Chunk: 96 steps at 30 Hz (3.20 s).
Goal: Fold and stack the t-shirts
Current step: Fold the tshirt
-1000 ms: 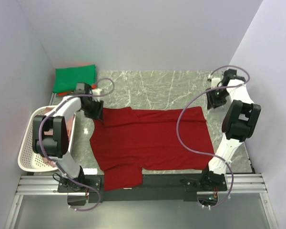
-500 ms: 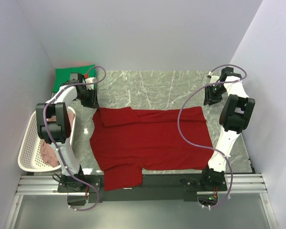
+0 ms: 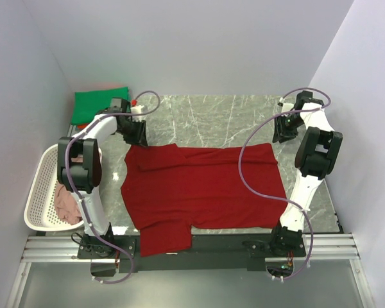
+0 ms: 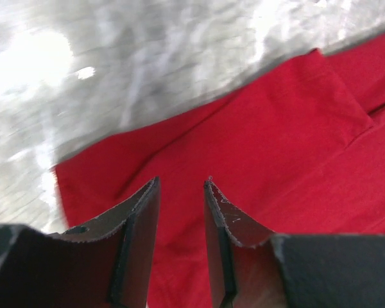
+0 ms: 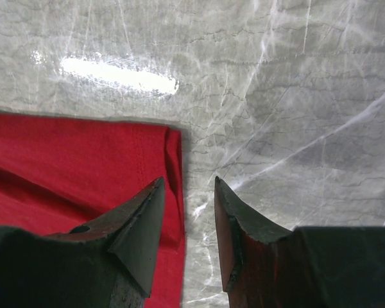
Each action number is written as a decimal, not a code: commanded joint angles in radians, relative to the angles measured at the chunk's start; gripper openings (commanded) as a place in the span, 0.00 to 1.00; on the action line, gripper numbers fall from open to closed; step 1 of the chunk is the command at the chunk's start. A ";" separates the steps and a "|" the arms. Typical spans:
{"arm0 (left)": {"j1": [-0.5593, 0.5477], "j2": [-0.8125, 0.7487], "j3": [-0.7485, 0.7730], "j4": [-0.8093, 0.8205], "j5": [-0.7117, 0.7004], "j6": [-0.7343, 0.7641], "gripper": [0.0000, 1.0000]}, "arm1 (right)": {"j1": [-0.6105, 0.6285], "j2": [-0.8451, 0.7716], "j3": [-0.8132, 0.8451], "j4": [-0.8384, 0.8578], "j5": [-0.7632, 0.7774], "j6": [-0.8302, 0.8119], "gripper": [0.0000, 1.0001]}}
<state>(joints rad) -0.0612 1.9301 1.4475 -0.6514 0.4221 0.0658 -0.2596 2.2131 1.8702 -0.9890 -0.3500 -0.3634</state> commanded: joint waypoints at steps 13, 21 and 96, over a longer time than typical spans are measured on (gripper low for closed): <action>-0.061 0.096 0.067 -0.028 -0.148 0.039 0.50 | 0.019 -0.096 -0.054 -0.022 -0.040 -0.011 0.44; -0.066 0.084 0.059 -0.042 -0.109 0.049 0.43 | 0.028 -0.104 -0.066 -0.023 -0.030 -0.019 0.44; -0.641 -0.345 -0.294 -0.174 0.170 0.351 0.45 | 0.026 -0.147 -0.126 -0.034 0.059 -0.080 0.43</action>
<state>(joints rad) -0.6392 1.6321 1.1755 -0.7292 0.5591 0.3130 -0.2382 2.0777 1.6867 -1.0080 -0.2962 -0.4366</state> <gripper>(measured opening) 0.426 0.434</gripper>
